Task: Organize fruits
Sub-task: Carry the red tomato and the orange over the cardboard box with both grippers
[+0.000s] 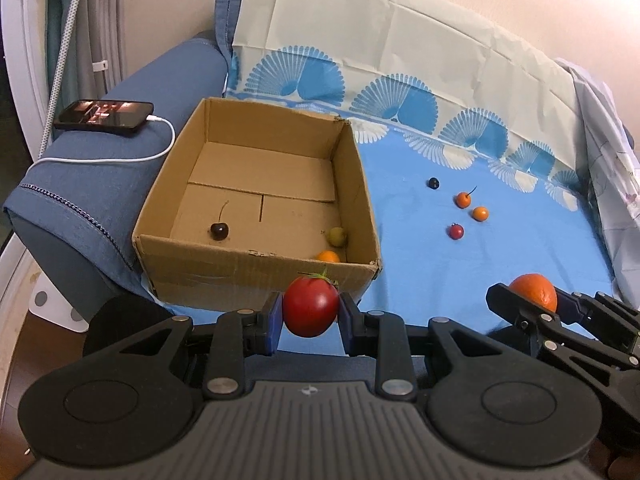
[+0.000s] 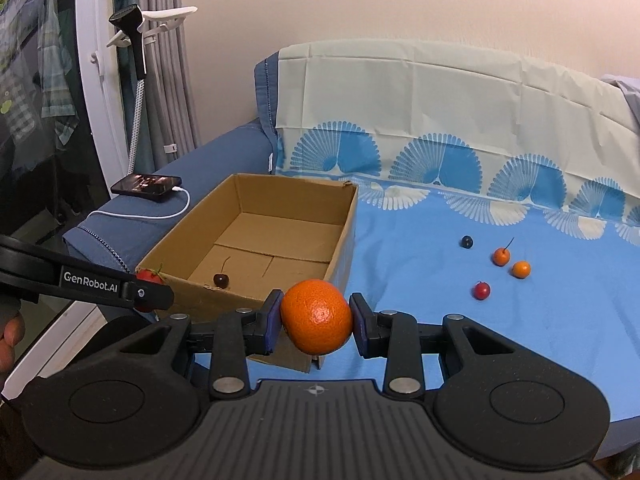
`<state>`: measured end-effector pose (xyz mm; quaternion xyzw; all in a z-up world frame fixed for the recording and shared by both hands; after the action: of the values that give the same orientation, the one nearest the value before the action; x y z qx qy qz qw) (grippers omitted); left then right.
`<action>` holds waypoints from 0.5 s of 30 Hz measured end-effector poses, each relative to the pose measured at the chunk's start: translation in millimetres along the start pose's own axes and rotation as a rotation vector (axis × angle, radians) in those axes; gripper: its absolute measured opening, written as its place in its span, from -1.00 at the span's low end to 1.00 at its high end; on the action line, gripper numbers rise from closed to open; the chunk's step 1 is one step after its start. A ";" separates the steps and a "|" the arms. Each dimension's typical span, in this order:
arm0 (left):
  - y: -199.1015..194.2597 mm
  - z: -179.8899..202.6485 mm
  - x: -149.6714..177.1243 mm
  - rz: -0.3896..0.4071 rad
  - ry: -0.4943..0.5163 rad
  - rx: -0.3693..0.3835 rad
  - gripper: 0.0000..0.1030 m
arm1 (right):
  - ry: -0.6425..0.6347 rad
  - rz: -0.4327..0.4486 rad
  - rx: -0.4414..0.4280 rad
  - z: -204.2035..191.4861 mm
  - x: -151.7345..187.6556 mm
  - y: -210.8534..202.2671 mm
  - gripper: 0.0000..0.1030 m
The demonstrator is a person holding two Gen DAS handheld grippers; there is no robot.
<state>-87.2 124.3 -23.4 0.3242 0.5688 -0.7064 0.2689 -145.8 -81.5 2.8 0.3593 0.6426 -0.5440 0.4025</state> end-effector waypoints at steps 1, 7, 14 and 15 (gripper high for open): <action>0.4 -0.5 0.0 0.000 -0.001 0.002 -0.37 | -0.002 0.000 0.001 -1.2 0.3 0.5 -0.28; 2.3 -2.3 1.1 -0.010 -0.012 0.004 -0.37 | -0.012 -0.004 0.001 -2.8 1.2 1.9 -0.28; 4.8 -4.1 1.3 -0.015 -0.014 0.006 -0.37 | -0.003 -0.018 0.005 -0.5 1.7 6.0 -0.28; 5.7 -4.4 1.6 -0.016 -0.015 0.006 -0.37 | -0.002 -0.020 0.005 -0.2 2.2 6.7 -0.28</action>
<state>-83.4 127.5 -28.8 0.3150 0.5672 -0.7128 0.2665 -140.7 -80.2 -2.0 0.3532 0.6445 -0.5500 0.3967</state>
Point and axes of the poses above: each gripper's, at about its wrist camera, not at the fingertips, and y roughly the way its jaws point, z to its right, x to its underside, the point moved 3 cm from there along y, roughly the way its jaws point, and after that the axes turned 9 degrees about z, right-handed, at the moved point
